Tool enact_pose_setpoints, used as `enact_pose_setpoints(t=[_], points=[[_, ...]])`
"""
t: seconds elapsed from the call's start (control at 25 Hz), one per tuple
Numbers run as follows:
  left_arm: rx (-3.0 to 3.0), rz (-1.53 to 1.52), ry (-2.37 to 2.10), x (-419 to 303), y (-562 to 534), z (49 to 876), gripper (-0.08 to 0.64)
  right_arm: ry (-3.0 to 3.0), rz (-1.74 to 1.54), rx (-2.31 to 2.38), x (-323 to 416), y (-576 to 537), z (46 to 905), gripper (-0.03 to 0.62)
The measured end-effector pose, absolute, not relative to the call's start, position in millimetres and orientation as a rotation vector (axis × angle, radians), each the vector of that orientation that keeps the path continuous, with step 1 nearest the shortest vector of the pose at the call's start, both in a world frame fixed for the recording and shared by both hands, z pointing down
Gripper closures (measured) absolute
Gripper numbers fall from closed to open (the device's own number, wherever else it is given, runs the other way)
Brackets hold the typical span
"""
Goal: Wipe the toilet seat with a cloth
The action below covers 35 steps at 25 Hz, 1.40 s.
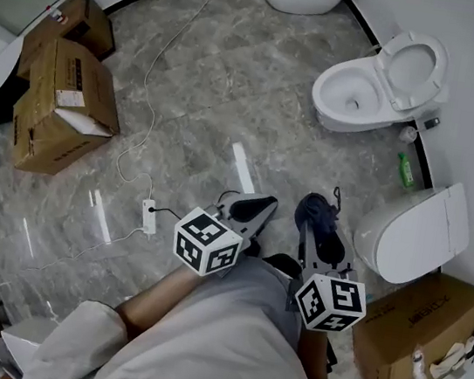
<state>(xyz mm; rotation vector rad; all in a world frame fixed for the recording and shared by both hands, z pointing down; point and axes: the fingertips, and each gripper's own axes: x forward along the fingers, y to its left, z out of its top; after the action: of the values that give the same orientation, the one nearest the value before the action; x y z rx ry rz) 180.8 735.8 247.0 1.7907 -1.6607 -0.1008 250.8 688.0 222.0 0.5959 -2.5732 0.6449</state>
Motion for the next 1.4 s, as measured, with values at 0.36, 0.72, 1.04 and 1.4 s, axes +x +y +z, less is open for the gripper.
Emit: enact_pose_setpoints(t=[0.36,0.72,1.04,1.4], points=[[1.719,-0.09,-1.697,125.4,716.8,260.8,0.549,-2.562,0.643,0.515,194.6,660.5,228.2,0.474],[1.688,-0.029,-1.752,56.2,631.6,273.9,0.549,-2.564,0.707,0.51,136.0,566.6,252.8,0.474],[1.726,0.068,-1.708,9.1,498.3,268.6,0.549,-2.546,0.782,0.556,84.2,436.0,263.0,0.474],[1.792,0.166,-1.637,-11.0,383.6,266.3,0.549,-2.509,0.876,0.604,60.1,324.4,278.5,0.474]])
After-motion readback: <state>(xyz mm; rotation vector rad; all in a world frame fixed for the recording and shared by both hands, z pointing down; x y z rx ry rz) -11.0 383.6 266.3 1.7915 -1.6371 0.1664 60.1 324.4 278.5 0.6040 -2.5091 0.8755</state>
